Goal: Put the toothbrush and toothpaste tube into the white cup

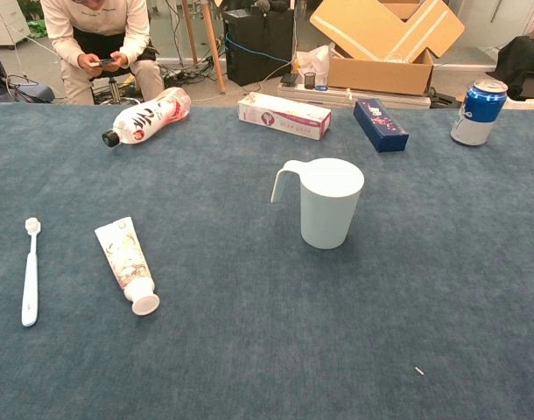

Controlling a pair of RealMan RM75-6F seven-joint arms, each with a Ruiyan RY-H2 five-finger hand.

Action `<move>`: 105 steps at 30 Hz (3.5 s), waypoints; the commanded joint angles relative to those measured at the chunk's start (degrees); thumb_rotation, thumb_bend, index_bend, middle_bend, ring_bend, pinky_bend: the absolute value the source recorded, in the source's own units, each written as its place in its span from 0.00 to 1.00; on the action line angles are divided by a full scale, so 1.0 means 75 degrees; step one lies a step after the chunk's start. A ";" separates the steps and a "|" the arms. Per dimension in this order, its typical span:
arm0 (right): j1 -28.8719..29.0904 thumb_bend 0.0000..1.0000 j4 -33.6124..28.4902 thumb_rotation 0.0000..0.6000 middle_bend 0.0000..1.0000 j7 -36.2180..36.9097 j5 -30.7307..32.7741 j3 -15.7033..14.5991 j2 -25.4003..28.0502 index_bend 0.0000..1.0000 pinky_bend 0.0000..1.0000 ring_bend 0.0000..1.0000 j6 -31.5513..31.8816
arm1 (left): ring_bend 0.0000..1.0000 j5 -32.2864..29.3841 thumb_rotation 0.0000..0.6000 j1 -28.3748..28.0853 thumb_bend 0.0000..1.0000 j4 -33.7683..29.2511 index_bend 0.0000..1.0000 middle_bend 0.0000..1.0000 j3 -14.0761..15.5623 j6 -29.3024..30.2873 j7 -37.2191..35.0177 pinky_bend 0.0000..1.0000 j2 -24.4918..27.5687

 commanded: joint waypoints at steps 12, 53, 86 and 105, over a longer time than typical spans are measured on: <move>0.0039 0.08 0.0031 1.00 0.13 0.0178 0.0190 0.0021 0.0008 0.23 0.35 0.07 -0.0208 | 0.27 0.0167 1.00 0.0015 0.01 -0.0009 0.36 0.33 -0.0003 0.0209 0.0076 0.32 -0.0028; 0.1300 0.00 -0.0665 1.00 0.00 0.2943 0.1215 0.0853 -0.1105 0.04 0.23 0.00 -0.1936 | 0.27 0.0047 1.00 0.0040 0.01 -0.0185 0.36 0.33 -0.0071 0.0155 -0.0539 0.32 0.0281; 0.2140 0.00 -0.0177 1.00 0.00 0.4490 0.1888 0.1080 -0.2403 0.00 0.21 0.00 -0.3454 | 0.27 0.0011 1.00 0.0013 0.01 -0.0223 0.36 0.33 -0.0055 0.0061 -0.0626 0.32 0.0351; 0.2318 0.00 0.0330 1.00 0.00 0.5787 0.1336 0.0970 -0.2769 0.00 0.15 0.00 -0.3690 | 0.27 -0.0022 1.00 -0.0004 0.01 -0.0245 0.36 0.33 -0.0042 0.0003 -0.0621 0.32 0.0379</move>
